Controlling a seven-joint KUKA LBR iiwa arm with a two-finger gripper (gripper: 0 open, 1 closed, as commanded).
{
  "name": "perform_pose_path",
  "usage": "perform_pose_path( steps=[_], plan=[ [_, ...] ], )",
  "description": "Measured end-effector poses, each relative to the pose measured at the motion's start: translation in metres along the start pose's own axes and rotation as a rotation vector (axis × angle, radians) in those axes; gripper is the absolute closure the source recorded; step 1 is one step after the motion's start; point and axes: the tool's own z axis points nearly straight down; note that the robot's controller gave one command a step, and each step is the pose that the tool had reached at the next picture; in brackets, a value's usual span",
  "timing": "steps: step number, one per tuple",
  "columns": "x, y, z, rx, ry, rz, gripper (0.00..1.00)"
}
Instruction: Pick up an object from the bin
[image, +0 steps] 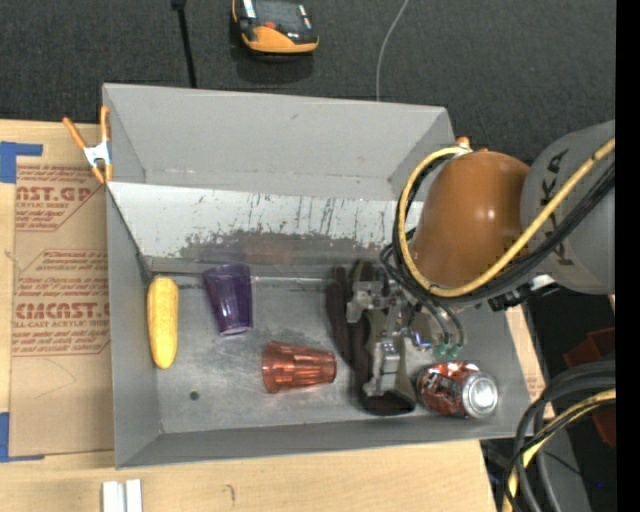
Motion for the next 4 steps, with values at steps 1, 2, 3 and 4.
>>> perform_pose_path(
  steps=[1,2,3,4],
  plan=[
    [-0.002,0.000,-0.004,0.000,-0.008,0.000,0.00],
    [-0.011,-0.003,0.040,0.001,-0.017,-0.051,0.00],
    [-0.015,-0.005,0.087,0.001,-0.009,-0.099,0.00],
    [-0.007,0.016,0.114,0.000,-0.007,-0.097,0.00]
  ],
)
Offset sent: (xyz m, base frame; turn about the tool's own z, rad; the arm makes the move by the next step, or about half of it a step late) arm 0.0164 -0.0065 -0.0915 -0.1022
